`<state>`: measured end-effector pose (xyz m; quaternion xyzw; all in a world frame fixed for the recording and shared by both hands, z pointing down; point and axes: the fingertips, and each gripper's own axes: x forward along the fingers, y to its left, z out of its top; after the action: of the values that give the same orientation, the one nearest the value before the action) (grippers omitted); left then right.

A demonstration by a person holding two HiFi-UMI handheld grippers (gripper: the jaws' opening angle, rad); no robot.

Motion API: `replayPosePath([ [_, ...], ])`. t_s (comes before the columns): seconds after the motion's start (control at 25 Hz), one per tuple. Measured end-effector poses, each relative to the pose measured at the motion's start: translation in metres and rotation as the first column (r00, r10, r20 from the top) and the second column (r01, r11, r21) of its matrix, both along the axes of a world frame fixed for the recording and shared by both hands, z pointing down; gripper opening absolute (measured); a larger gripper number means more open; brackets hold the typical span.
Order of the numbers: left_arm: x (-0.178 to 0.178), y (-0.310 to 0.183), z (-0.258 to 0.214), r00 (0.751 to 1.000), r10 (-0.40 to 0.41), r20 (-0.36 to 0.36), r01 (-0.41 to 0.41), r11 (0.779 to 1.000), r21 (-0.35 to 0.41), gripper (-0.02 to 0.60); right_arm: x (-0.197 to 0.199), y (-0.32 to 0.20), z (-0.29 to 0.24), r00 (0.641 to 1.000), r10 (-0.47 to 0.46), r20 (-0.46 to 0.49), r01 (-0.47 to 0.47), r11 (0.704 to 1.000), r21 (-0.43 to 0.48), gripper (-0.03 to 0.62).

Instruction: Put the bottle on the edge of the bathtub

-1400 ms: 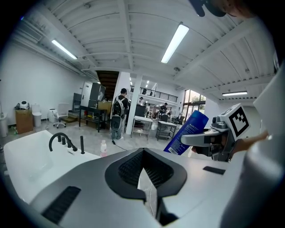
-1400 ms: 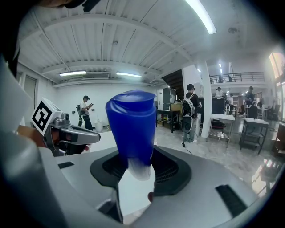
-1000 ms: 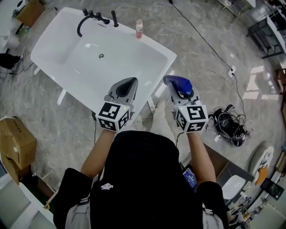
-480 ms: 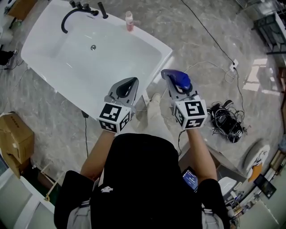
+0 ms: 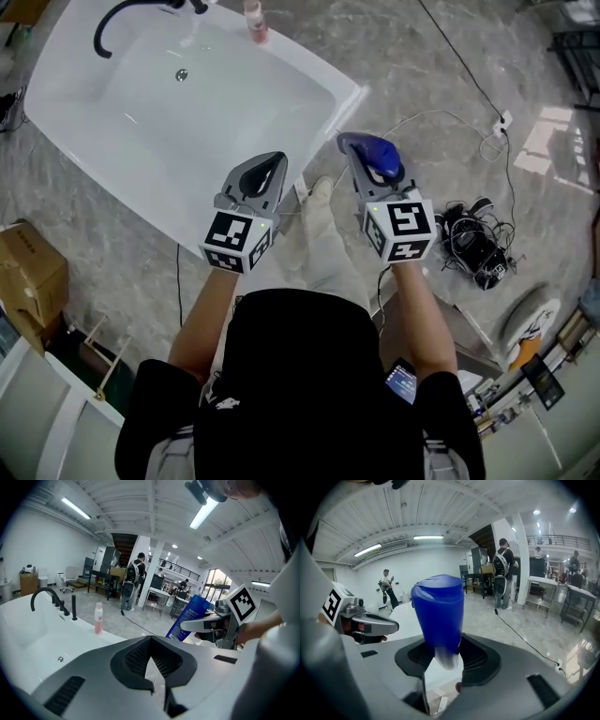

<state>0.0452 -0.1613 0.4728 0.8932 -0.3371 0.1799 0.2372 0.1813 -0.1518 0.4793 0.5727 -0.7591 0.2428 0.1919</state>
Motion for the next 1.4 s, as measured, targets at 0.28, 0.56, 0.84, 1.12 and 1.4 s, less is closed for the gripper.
replayPosePath([
  [0.28,0.019,-0.018,0.052,1.000,-0.023,0.004,0.023,0.999,-0.042,0.009,0.019,-0.025,0.060,1.000,-0.005,0.006,0.005,0.999,-0.053,0.169],
  [0.56,0.028,-0.033,0.097,0.999,-0.035,0.024,0.036,0.997,-0.069,0.009,0.030,-0.059,0.115,0.999,-0.025,-0.020,0.023,0.996,-0.088,0.169],
  [0.84,0.026,-0.051,0.138,0.997,-0.057,0.046,0.061,0.994,-0.091,0.009,0.030,-0.092,0.168,0.998,-0.052,-0.040,0.047,0.992,-0.120,0.169],
  [1.12,0.022,-0.058,0.168,0.994,-0.075,0.073,0.082,0.992,-0.095,0.009,0.033,-0.132,0.214,0.994,-0.079,-0.080,0.068,0.990,-0.127,0.169],
  [1.4,0.017,-0.058,0.188,0.991,-0.099,0.086,0.110,0.986,-0.124,0.009,0.030,-0.176,0.238,0.989,-0.092,-0.114,0.080,0.992,-0.101,0.169],
])
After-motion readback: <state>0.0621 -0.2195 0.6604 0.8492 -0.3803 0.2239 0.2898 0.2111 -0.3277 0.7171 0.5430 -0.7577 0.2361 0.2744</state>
